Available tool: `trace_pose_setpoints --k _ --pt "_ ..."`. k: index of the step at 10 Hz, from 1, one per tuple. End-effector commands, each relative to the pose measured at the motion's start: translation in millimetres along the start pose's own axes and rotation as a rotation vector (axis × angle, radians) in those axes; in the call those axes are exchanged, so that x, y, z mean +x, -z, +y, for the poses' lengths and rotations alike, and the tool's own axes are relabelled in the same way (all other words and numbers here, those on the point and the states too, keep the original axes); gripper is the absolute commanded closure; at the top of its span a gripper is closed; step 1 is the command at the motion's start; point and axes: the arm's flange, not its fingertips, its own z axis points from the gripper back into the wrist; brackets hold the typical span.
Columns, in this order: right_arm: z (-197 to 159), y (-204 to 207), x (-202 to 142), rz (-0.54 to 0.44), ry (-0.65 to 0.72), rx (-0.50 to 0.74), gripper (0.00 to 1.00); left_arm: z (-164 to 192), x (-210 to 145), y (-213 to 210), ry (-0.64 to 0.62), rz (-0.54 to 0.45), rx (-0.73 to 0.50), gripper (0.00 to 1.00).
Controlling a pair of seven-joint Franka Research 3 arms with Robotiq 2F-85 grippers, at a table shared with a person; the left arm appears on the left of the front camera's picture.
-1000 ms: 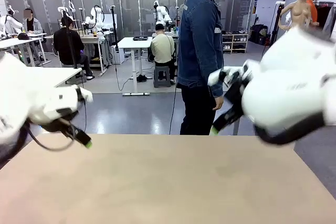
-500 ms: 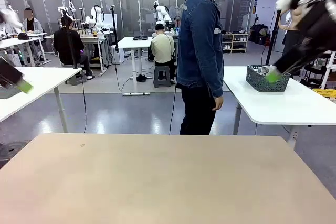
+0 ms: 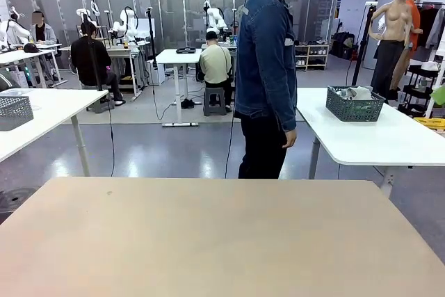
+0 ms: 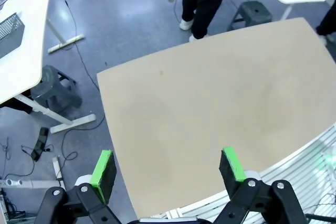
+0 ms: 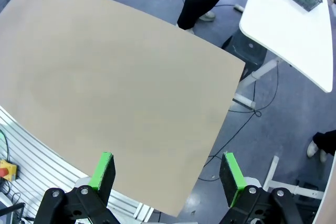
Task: Fold the towels and place them in the basket.
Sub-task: When a person lays out a Towel with hook on the table, fold it in half twice.
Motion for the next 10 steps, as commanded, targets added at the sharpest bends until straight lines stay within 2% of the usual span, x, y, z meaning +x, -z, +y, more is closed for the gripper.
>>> trace_pose_setpoints --k 1,3,10 --pt "0.5 -2.1 -6.3 -0.008 0.012 0.015 0.00 -3.3 -3.2 -3.5 0.004 0.028 0.014 0.00" --pt "-2.8 -3.7 -3.0 -0.008 0.008 0.000 0.00 1.2 -1.1 -3.2 -0.005 -0.004 0.007 0.00" --pt "-2.8 -3.7 -3.0 -0.008 0.008 0.000 0.00 1.2 -1.1 -3.2 -0.005 -0.004 0.007 0.00"
